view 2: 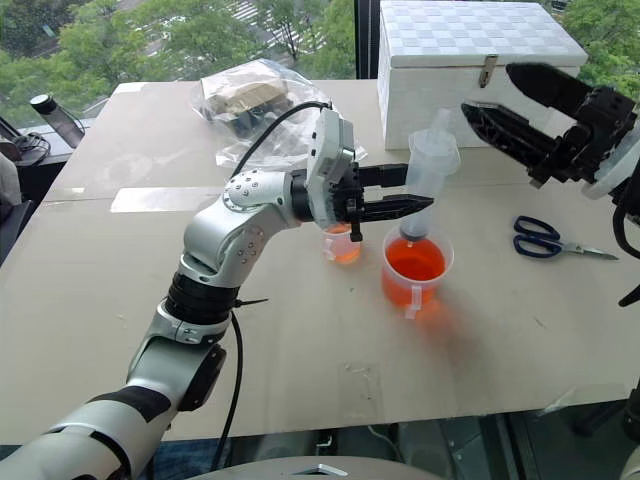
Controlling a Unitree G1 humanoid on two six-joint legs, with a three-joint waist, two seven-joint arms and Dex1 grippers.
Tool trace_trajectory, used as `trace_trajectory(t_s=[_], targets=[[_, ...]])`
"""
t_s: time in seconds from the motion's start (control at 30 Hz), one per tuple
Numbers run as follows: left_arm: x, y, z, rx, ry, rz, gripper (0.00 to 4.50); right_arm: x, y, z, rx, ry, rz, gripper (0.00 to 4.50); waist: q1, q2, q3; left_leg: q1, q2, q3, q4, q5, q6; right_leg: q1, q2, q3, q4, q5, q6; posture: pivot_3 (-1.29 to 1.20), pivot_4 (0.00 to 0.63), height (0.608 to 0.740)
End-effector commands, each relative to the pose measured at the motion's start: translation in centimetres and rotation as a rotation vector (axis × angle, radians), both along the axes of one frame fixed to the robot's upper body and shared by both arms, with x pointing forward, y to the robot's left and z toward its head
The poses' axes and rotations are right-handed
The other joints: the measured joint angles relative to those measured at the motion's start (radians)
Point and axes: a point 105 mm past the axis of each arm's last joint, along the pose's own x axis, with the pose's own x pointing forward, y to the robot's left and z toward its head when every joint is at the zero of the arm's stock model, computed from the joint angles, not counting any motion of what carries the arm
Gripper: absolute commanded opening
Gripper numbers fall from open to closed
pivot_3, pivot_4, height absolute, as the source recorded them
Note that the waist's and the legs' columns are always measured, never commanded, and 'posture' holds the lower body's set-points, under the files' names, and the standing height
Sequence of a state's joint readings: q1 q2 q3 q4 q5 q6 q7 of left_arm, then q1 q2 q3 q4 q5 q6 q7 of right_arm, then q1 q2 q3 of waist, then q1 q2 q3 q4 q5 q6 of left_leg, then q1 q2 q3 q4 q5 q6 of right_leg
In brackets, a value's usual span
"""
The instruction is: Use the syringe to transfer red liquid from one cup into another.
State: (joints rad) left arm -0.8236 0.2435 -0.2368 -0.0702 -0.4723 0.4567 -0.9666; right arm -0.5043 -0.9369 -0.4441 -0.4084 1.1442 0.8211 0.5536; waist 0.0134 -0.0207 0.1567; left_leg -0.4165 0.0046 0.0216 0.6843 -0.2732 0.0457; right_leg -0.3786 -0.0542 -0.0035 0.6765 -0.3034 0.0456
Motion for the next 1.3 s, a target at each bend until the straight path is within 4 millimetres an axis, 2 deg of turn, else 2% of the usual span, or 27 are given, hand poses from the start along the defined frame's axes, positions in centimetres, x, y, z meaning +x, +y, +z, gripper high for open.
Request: trace_trajectory(t_s=[0.03,0.37,0.47,0.67,0.7,0.73,0.9,1.0,1.3], targets=[[-0.5,-0.3,0.4,-0.016,-0.055,-0.031,1.39,-1.0,0.2,0.3,-0.044,-0.028,0.022,4.5,0.0,0.0,0.0,0.0,0.0,0.0,0.0,0.0,0.0,0.0,0.0,0.0,0.0,0.0,0.0,0.0,0.15,0.74],[-0.3,-0.9,-0.6,0.008,-0.056,-0.067,1.39,-1.0,2.0,0.2,-0.043,-0.014,0.092,4.5,-0.001,0.0,0.0,0.0,0.0,0.0,0.0,0.0,0.0,0.0,0.0,0.0,0.0,0.0,0.0,0.0,0.15,0.74],[0.1,-1.4,-1.1,0.024,-0.063,-0.075,1.39,-0.9,2.3,0.0,-0.047,0.004,0.115,3.61,0.002,0.0,0.0,0.0,0.0,0.0,0.0,0.0,0.0,0.0,0.0,-0.001,0.0,0.0,0.0,0.0,0.15,0.74],[0.9,-1.8,-1.2,0.028,-0.062,-0.081,1.39,-1.0,2.5,-1.0,-0.071,0.046,0.134,0.7,0.0,0.0,0.0,0.0,0.0,0.0,0.0,0.0,0.0,0.0,0.0,-0.001,0.0,0.0,0.0,0.0,0.15,0.74],[0.9,-1.8,-1.1,0.027,-0.063,-0.081,1.39,-1.0,2.5,-1.1,-0.074,0.05,0.134,0.27,0.0,0.0,0.0,0.0,0.0,0.0,0.0,0.0,0.0,0.0,0.0,-0.001,0.0,0.0,0.0,0.0,0.15,0.74],[1.0,-1.8,-1.1,0.027,-0.062,-0.081,1.39,-1.0,2.5,-1.3,-0.078,0.053,0.133,0.08,0.0,0.0,0.0,0.0,0.0,0.0,0.0,0.0,0.0,0.0,0.0,-0.001,0.0,0.0,0.0,0.0,0.15,0.74],[0.8,-2.1,-1.6,0.042,-0.07,-0.092,1.39,-0.6,2.0,-2.2,-0.102,0.078,0.098,0.08,0.001,0.0,0.0,0.0,0.0,0.0,0.0,0.0,0.0,0.0,0.0,-0.001,0.0,0.0,0.0,0.0,0.15,0.74],[0.7,-2.1,-1.9,0.052,-0.069,-0.1,1.39,-0.4,1.9,-1.9,-0.074,0.073,0.088,0.08,0.0,0.0,0.0,0.0,0.0,0.0,0.0,0.0,0.0,0.0,0.0,0.0,0.0,0.0,0.0,0.0,0.15,0.74],[0.3,-2.2,-2.9,0.066,-0.038,-0.117,1.39,0.2,1.0,1.0,0.099,-0.001,0.034,0.08,0.0,0.0,0.0,0.0,0.0,-0.001,0.0,0.0,0.0,0.0,0.0,0.0,0.0,0.0,0.0,0.0,0.15,0.74]])
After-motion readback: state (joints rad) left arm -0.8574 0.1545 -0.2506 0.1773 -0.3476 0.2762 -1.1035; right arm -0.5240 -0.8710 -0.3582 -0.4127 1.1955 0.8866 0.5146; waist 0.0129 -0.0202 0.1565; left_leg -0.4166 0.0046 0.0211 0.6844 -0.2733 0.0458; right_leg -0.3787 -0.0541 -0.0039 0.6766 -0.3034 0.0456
